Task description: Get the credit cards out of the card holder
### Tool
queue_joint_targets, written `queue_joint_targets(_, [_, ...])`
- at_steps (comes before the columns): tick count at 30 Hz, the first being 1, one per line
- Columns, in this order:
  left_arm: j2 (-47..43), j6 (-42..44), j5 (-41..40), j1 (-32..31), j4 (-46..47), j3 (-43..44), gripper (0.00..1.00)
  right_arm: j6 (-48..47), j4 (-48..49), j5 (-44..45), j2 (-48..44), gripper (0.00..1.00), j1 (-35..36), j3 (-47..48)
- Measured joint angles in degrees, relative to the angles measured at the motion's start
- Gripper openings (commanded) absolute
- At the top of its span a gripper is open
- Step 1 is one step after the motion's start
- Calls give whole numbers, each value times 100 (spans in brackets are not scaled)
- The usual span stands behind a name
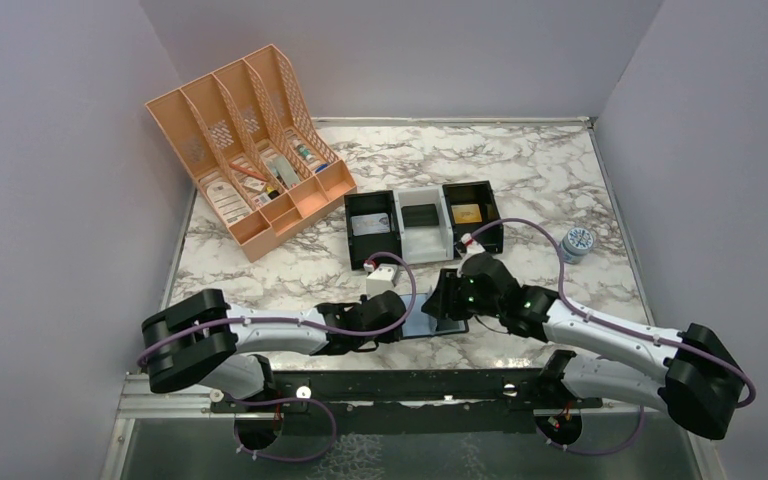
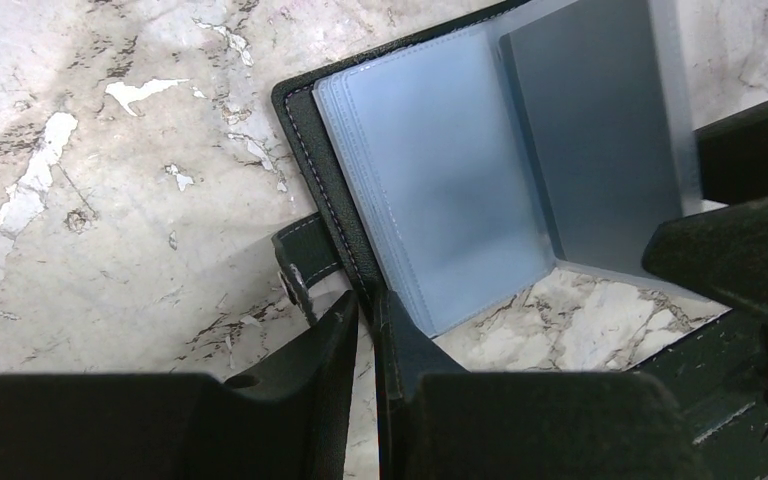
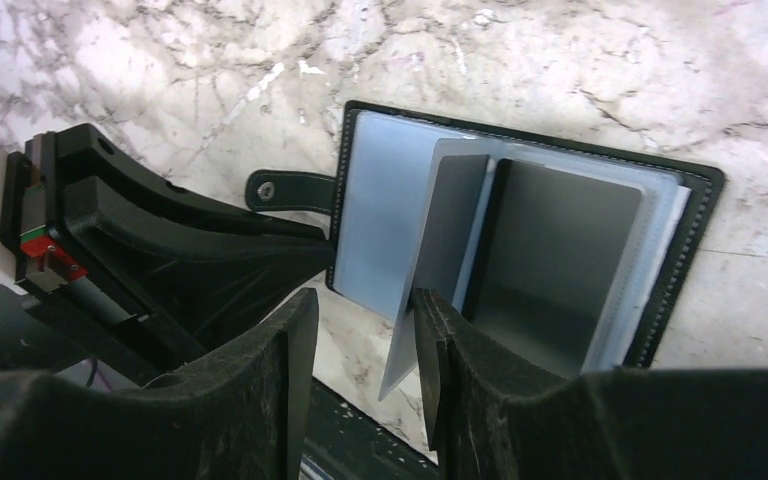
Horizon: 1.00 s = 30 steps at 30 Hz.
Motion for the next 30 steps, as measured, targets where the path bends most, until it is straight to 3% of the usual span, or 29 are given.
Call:
queue_joint_targets(12, [-715,-44,-13,0,-57,-160,26,2,706,-1034,334,46,0,15])
queue_joint_targets(19, [-1388,-74,-74,0,-262,-385,38,-87,503,-551,44,49,0,122])
queue_joint_targets(24, [-1360,92,96,0,-55,-385,41,-133,376,-125,-85,48,-116,39])
queue_joint_targets(30, [-776,323,348,0,249,2,42,-129,706,-452,35,44,-538,-402])
